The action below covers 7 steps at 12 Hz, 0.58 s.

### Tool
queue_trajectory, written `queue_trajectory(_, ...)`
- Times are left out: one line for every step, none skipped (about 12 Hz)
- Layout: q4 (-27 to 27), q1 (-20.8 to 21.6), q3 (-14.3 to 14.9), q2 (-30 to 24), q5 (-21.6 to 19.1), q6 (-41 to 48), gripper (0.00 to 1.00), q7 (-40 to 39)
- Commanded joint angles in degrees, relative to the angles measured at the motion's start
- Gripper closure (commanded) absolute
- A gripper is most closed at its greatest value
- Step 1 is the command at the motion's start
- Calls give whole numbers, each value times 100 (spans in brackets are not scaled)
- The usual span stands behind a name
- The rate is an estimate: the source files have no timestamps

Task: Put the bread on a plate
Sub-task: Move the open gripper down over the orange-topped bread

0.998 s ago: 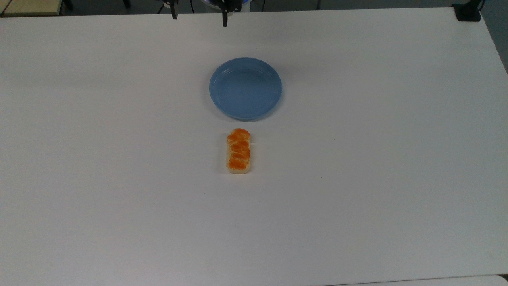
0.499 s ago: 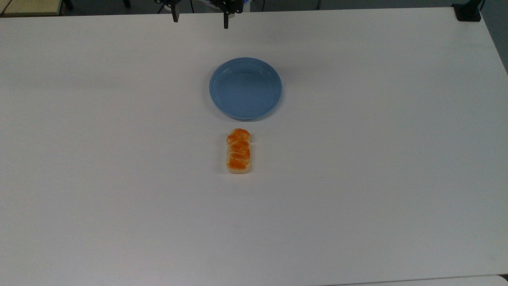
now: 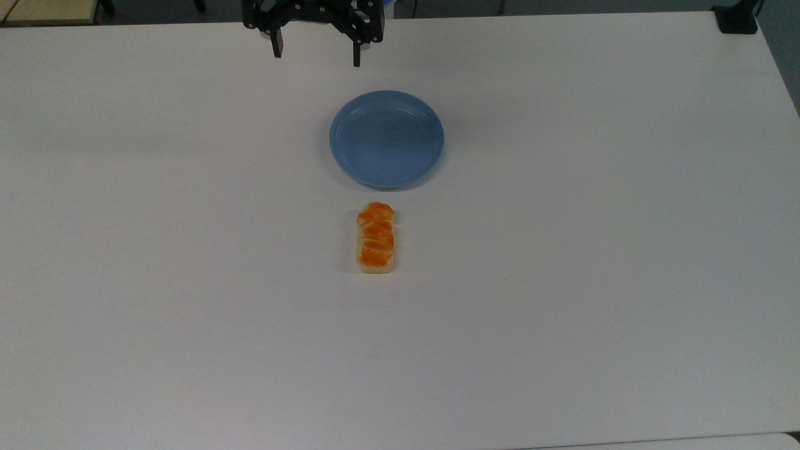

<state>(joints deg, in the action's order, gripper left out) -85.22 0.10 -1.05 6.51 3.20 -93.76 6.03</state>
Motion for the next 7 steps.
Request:
queue_trajectory(-109,-19,26,113,-21,-335,0,-129)
queue_trajectory(-118,-19,26,148,-21,-440,0,-129)
queue_trajectory(-118,-1,26,262,-21,-528,0,-120)
queue_trajectory(-109,-1,26,341,-13,-573,0,-120)
queue_trajectory(-109,-1,17,420,-12,-704,0,-120)
queue_trajectory(-118,25,17,560,-12,-879,0,-129)
queue_trajectory(-109,43,8,727,-12,-1046,0,-120)
